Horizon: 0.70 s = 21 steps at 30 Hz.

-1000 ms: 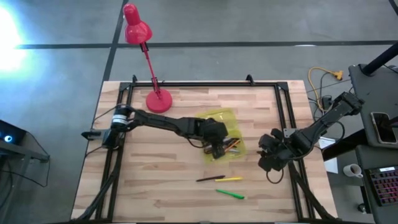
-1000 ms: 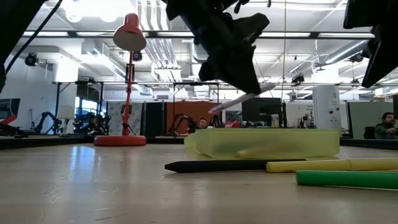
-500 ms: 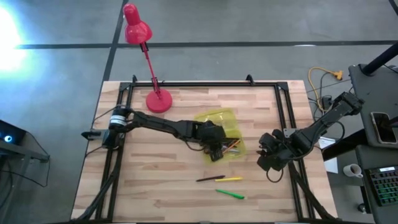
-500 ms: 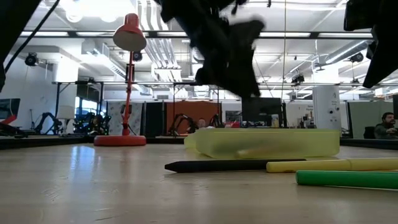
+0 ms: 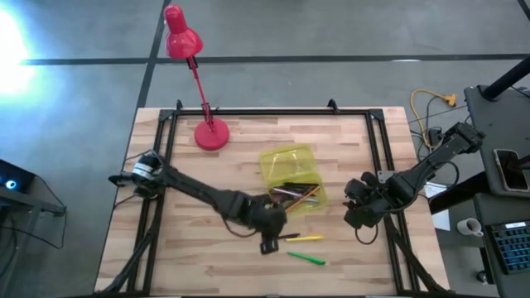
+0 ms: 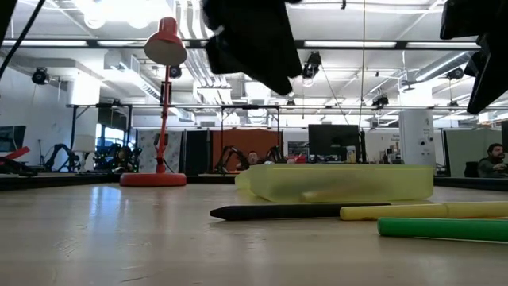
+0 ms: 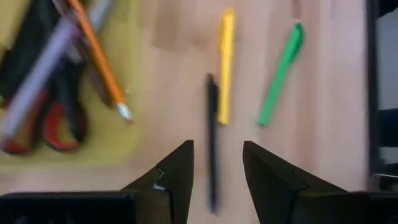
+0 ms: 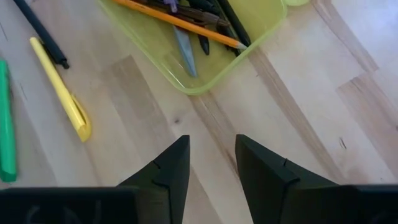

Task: Pick & place school supplies into a supply box
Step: Put the green pen into the yellow supply box

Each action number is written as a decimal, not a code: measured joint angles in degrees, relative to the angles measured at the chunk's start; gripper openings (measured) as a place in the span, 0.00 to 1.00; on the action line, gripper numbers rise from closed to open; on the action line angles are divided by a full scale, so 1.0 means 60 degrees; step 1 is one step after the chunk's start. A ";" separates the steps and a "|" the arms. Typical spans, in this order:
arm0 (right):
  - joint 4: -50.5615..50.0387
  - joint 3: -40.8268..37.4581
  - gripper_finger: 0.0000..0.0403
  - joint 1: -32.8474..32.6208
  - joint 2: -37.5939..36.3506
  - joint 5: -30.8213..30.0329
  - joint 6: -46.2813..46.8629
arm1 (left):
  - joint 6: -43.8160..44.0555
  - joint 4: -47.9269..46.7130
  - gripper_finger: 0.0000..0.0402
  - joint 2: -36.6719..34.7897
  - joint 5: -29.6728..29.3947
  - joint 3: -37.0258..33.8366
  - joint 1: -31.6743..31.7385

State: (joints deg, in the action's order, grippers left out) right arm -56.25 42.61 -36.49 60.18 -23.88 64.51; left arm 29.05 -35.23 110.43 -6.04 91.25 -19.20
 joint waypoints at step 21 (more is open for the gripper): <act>0.0008 -0.0152 0.29 0.0000 0.0004 0.0477 -0.0637 | 0.6504 0.0598 0.30 0.0000 -0.1075 -0.0028 -0.2041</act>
State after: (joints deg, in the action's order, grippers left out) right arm -56.21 41.69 -36.49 60.20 -21.01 60.69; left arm 68.08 -31.64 110.43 -12.49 91.08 -31.45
